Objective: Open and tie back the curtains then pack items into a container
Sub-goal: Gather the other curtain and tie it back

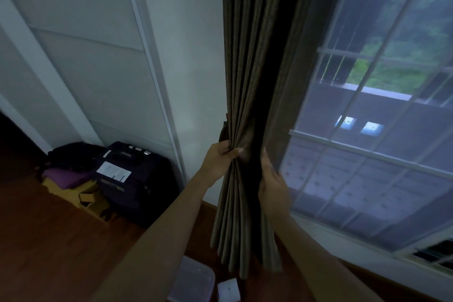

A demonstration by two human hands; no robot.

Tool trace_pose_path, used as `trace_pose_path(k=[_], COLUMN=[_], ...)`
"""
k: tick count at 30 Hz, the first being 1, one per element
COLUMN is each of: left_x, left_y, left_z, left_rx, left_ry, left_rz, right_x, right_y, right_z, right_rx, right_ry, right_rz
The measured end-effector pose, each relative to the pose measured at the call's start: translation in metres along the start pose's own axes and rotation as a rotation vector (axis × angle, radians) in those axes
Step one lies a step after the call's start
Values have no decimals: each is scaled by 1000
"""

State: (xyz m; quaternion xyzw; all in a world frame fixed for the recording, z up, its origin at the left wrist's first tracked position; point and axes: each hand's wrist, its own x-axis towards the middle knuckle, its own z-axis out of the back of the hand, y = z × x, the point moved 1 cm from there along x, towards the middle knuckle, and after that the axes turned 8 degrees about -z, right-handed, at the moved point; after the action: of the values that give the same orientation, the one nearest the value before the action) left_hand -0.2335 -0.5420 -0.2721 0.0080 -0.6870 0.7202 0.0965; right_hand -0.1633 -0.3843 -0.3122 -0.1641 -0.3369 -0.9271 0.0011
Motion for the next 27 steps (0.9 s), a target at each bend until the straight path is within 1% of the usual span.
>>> trace_pose_path(k=[2, 4, 7, 10, 14, 18, 21, 23, 25, 27], left_x=[-1, -3, -5, -6, -9, -12, -17, -19, -17, -14], left_y=[-2, -2, -5, -3, -6, -5, -4, -5, -5, -2], left_z=[1, 3, 6, 7, 6, 13, 10, 4, -2, -6], left_rx=[-13, 4, 9, 12, 26, 22, 68, 192, 363, 427], left_ry=[-11, -24, -28, -26, -12, 22, 40, 27, -61, -124], left_rz=[12, 20, 30, 39, 62, 105, 79, 19, -56, -93], right_x=[-5, -9, -19, -22, -18, -18, -19, -17, -16, -14], right_y=[3, 11, 18, 21, 19, 15, 15, 17, 15, 6], right_z=[-10, -12, -17, -23, -32, -37, -40, -38, -38, -37], right_rx=[-24, 2, 29, 5, -15, -21, -30, -2, 24, 35], right_ry=[89, 172, 260, 239, 223, 248, 251, 250, 245, 245], right_rz=[-43, -62, -23, 25, 38, 55, 77, 98, 108, 115])
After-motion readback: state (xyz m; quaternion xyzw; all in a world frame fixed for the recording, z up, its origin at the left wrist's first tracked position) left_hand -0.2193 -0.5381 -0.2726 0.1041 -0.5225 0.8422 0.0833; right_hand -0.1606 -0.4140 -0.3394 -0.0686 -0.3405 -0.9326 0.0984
